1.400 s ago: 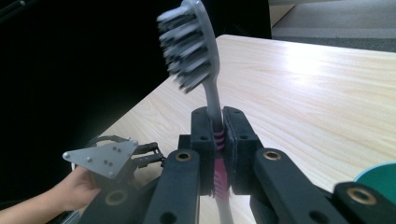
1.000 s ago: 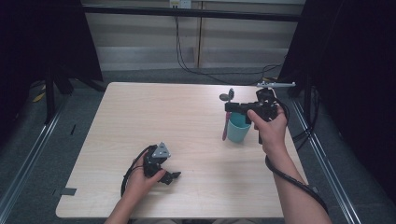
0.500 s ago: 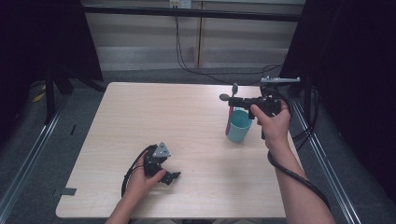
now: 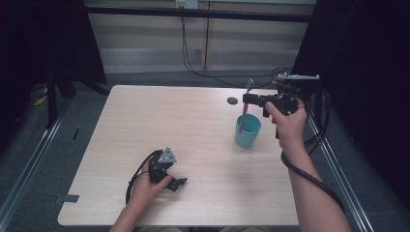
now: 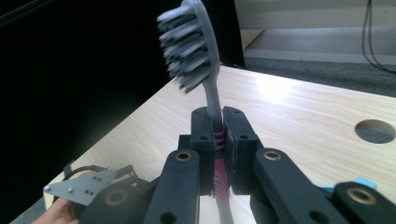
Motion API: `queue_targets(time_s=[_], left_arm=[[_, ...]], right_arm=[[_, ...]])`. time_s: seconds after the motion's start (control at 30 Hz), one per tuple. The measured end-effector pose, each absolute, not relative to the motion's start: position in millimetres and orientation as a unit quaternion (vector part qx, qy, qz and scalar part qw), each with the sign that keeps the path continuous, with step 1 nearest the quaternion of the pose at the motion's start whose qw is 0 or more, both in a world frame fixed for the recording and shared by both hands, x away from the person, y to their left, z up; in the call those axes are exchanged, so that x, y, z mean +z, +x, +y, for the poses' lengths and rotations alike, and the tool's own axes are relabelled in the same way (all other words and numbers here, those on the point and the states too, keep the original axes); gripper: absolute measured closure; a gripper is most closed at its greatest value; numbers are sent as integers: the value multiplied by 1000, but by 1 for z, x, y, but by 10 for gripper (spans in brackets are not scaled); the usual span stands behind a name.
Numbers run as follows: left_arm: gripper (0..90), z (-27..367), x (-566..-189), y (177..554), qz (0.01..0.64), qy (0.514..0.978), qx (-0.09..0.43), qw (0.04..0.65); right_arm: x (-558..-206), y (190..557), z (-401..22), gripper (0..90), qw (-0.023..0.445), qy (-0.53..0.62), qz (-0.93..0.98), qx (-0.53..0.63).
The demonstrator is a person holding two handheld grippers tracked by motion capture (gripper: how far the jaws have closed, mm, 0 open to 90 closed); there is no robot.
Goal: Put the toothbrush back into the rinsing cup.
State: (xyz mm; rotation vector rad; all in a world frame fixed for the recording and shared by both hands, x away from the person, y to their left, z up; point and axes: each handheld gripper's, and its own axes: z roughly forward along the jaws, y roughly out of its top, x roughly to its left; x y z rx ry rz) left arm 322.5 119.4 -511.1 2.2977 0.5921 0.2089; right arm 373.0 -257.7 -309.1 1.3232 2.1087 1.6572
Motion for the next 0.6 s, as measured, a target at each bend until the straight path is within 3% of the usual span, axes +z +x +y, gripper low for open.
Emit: queue_targets(time_s=[0.6], left_arm=[[0, 119, -511, 323, 232, 896, 81, 370]], right_arm=[[-315, 383, -275, 833, 114, 470, 684, 546]])
